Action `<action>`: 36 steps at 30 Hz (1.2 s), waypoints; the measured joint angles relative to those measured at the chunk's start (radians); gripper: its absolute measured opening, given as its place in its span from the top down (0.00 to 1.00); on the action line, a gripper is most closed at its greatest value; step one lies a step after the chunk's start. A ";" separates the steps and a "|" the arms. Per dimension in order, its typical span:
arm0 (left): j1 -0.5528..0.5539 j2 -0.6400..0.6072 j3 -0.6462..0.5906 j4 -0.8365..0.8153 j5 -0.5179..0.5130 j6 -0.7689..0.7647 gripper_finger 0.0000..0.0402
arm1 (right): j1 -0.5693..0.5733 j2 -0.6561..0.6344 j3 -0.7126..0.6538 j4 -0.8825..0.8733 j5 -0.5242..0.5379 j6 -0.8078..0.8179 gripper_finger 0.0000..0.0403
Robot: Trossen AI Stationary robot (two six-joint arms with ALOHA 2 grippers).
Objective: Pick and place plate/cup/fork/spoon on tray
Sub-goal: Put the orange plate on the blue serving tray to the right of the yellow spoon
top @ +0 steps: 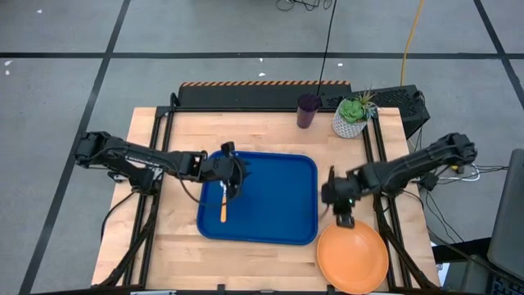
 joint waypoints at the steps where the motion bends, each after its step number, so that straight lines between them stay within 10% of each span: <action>1: 0.007 0.000 0.000 0.000 0.000 0.007 0.65 | 0.030 0.009 0.000 -0.011 0.004 0.023 0.85; 21: 0.014 0.000 0.000 -0.006 0.006 0.033 0.65 | 0.124 0.102 -0.131 0.004 0.055 0.222 0.47; 32: 0.013 0.000 0.000 -0.048 0.009 -0.017 0.65 | 0.122 0.099 -0.276 0.134 -0.036 0.254 0.67; 36: 0.013 0.000 0.000 -0.064 0.009 -0.030 0.65 | 0.121 0.088 -0.281 0.105 -0.053 0.249 0.88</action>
